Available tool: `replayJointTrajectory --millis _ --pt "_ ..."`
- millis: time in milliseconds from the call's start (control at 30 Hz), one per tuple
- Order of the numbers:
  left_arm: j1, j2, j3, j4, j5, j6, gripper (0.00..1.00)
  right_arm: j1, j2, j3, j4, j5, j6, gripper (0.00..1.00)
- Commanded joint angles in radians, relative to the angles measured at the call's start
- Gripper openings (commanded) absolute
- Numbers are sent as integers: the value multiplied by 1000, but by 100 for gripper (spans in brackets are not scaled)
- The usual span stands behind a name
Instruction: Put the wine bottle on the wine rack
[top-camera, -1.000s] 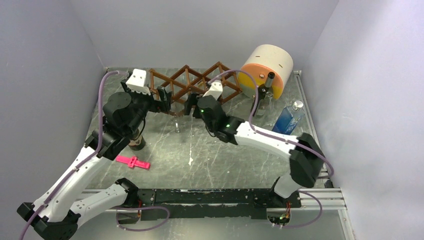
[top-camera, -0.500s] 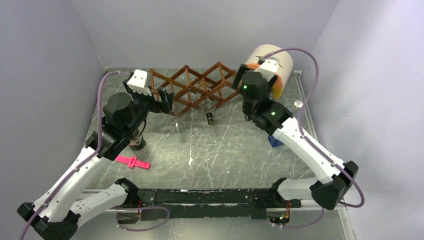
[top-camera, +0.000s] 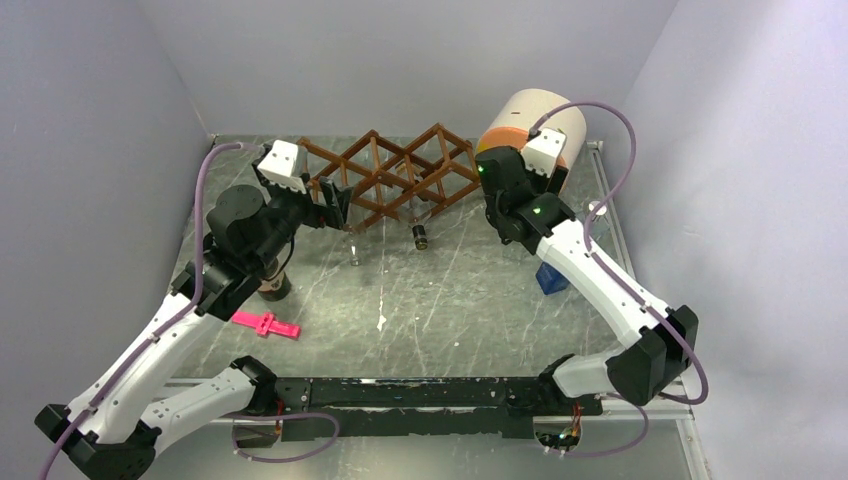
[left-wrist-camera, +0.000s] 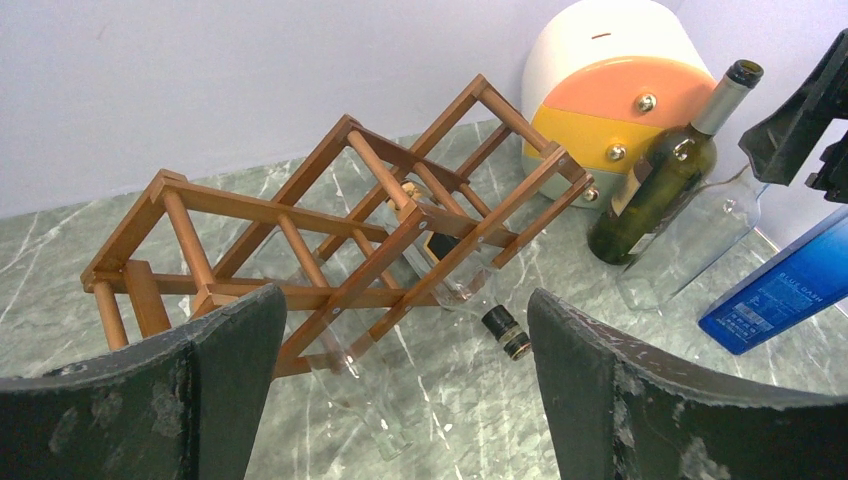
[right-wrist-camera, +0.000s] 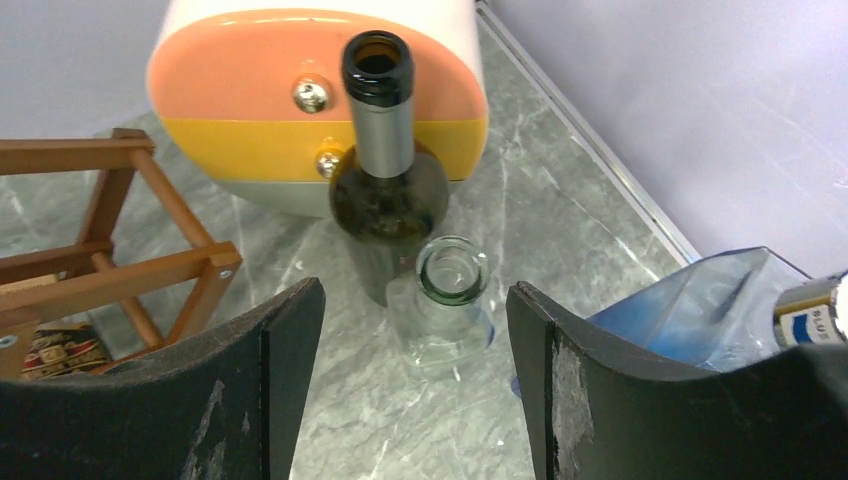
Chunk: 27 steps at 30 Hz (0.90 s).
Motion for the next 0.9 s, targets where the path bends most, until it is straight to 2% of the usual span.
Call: replayJointTrajectory --millis 0,233,333,467,700,800,867 --pt "7 6 -2 33 28 -11 94 -28 -35 -36 -14 56 39 71" --pt "7 22 -4 32 30 -14 93 -78 -29 -88 11 23 21 72" --pt "7 27 -6 34 31 -15 93 -91 -41 -153 111 -58 -44 72" --pt "7 39 -7 33 18 -14 93 -133 -77 -245 252 -159 -136 65" --pt "8 53 -7 32 25 -15 93 -137 -98 -276 352 -215 -276 46" --pt "8 56 -7 30 27 -15 93 -137 -105 -281 373 -213 -306 44" --pt "8 59 -6 29 27 -15 93 -137 -108 -280 379 -210 -317 50"
